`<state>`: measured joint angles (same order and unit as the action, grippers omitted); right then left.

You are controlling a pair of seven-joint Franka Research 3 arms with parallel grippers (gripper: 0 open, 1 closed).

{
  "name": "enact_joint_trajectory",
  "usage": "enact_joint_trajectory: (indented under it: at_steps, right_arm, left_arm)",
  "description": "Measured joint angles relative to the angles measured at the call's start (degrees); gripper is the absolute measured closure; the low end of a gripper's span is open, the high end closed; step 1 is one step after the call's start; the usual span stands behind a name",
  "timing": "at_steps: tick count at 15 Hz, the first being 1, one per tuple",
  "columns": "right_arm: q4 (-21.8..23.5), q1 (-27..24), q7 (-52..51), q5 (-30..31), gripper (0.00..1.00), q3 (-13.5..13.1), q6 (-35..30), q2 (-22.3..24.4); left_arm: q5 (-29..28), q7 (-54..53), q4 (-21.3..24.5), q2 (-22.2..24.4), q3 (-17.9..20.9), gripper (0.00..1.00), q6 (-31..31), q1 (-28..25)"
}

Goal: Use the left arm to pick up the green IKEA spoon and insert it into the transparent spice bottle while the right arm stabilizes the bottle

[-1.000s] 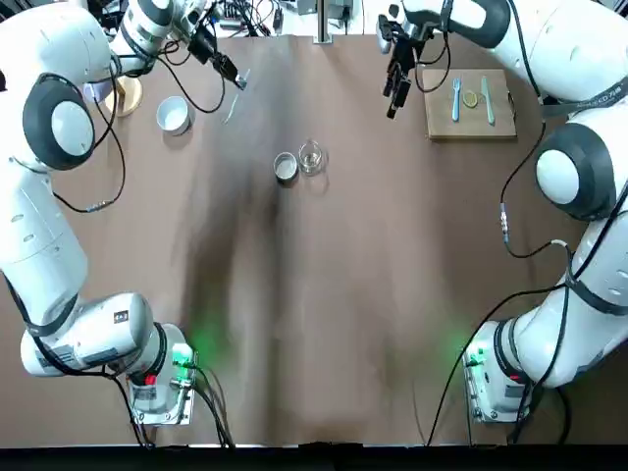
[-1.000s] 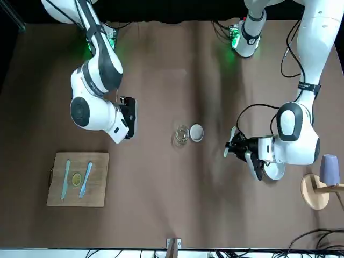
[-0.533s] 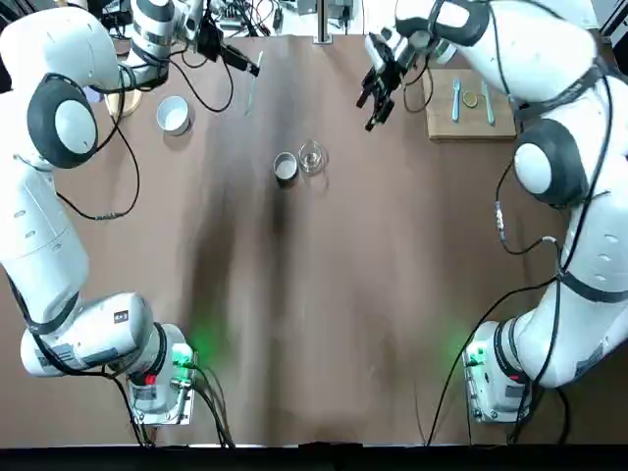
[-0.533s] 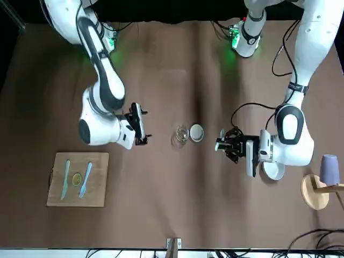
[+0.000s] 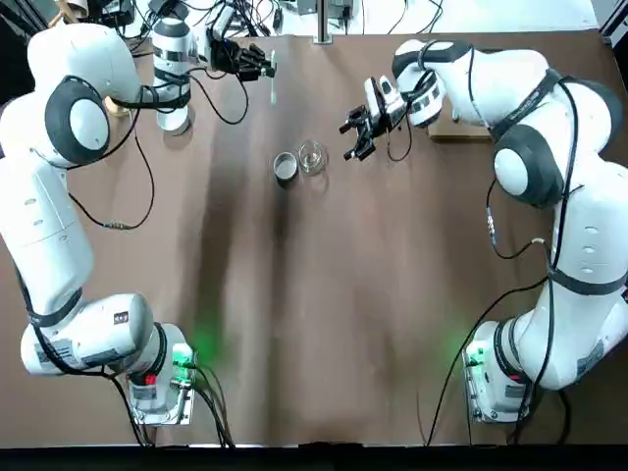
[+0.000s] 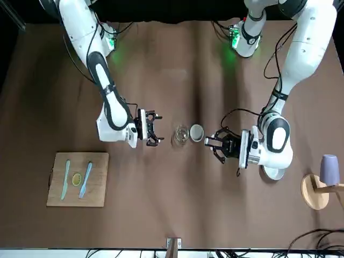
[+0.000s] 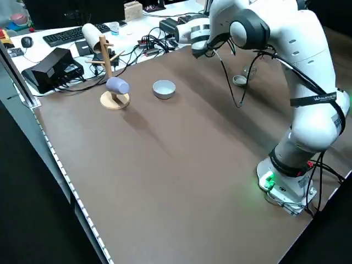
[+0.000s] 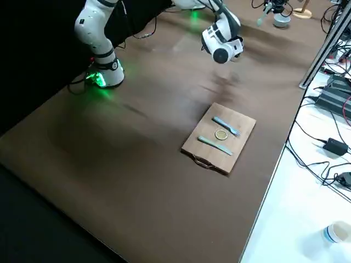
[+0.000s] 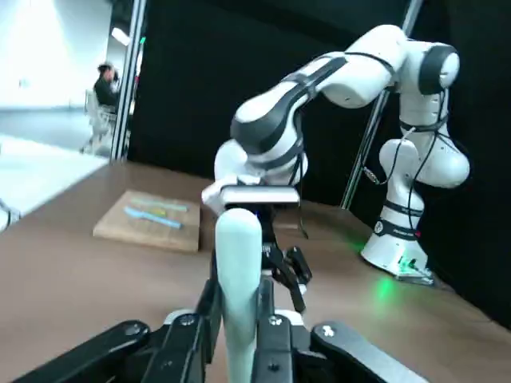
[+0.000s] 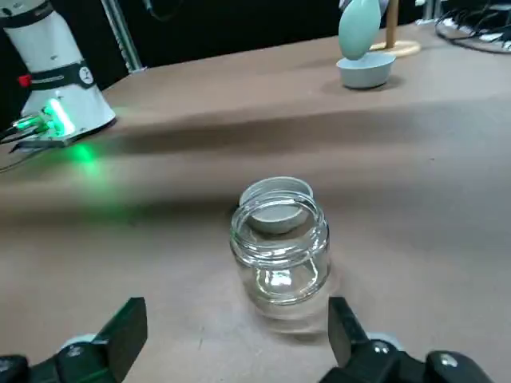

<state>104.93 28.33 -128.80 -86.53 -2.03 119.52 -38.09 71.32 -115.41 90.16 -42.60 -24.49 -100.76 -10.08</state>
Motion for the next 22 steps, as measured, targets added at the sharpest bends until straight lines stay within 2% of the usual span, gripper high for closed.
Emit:
enact_joint_trajectory:
  at_steps: [4, 8, 13, 22]
  right_arm:
    - [-0.4, 1.2, -3.7, -6.4, 0.0, 0.0, 1.6, -3.2]
    - [-2.0, 4.0, -5.6, -12.2, 0.0, 0.0, 5.2, -6.2]
    - [-6.0, 5.5, -5.7, -13.6, 0.0, 0.0, 8.2, -9.4]
    - [-10.1, 7.3, -5.7, -16.8, 0.0, 0.0, 8.2, -13.2]
  left_arm:
    - [3.2, -12.0, 0.0, -2.3, -1.2, 0.78, 2.2, 0.7]
    - [6.8, -19.5, 0.0, -4.7, -1.7, 0.78, 2.8, 2.5]
    - [9.5, -25.5, -0.1, -6.6, -1.8, 0.78, 2.8, 5.6]
    - [9.5, -29.2, 2.7, -8.9, -1.8, 0.78, 2.9, 6.0]
